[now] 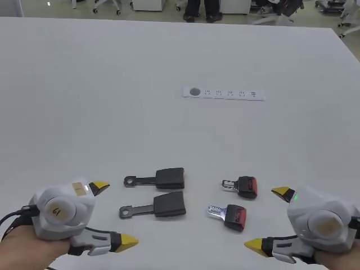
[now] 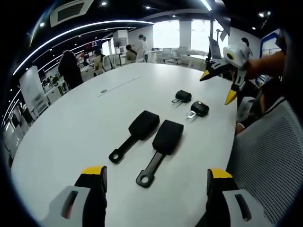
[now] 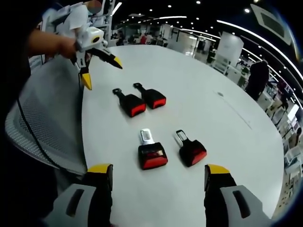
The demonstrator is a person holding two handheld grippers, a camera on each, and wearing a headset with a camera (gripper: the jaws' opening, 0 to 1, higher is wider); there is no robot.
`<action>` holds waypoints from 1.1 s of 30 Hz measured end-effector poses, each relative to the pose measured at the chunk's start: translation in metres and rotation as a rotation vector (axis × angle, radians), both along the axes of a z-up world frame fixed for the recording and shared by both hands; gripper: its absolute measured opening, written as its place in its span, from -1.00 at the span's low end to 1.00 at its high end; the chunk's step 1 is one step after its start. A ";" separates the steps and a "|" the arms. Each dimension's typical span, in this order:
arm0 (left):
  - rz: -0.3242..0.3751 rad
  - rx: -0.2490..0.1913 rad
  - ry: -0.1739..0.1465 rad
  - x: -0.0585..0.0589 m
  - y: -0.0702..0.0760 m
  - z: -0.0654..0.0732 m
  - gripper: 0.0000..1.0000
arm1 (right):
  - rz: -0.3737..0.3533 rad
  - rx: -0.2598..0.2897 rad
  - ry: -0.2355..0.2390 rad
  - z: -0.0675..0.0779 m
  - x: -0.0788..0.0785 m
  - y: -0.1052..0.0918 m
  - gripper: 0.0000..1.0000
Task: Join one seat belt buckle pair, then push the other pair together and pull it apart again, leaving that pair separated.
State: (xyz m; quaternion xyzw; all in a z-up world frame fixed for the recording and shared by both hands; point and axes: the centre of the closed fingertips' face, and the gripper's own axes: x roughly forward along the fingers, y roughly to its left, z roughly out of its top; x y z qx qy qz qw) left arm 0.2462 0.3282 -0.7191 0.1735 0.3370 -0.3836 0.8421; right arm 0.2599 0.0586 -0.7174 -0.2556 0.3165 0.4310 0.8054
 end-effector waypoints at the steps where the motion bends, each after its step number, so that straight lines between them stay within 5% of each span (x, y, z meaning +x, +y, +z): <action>1: -0.004 0.001 0.000 0.000 -0.003 0.001 0.75 | 0.002 0.000 0.001 0.000 0.001 0.001 0.58; 14: -0.092 0.031 0.021 0.008 -0.027 -0.006 0.54 | 0.054 -0.005 0.042 -0.009 -0.003 0.010 0.33; 21: -0.141 0.048 0.053 0.011 -0.037 -0.017 0.43 | 0.175 -0.065 0.051 -0.016 -0.014 0.022 0.09; 33: -0.211 0.082 0.079 0.023 -0.051 -0.027 0.25 | 0.171 -0.056 0.083 -0.023 -0.002 0.029 0.03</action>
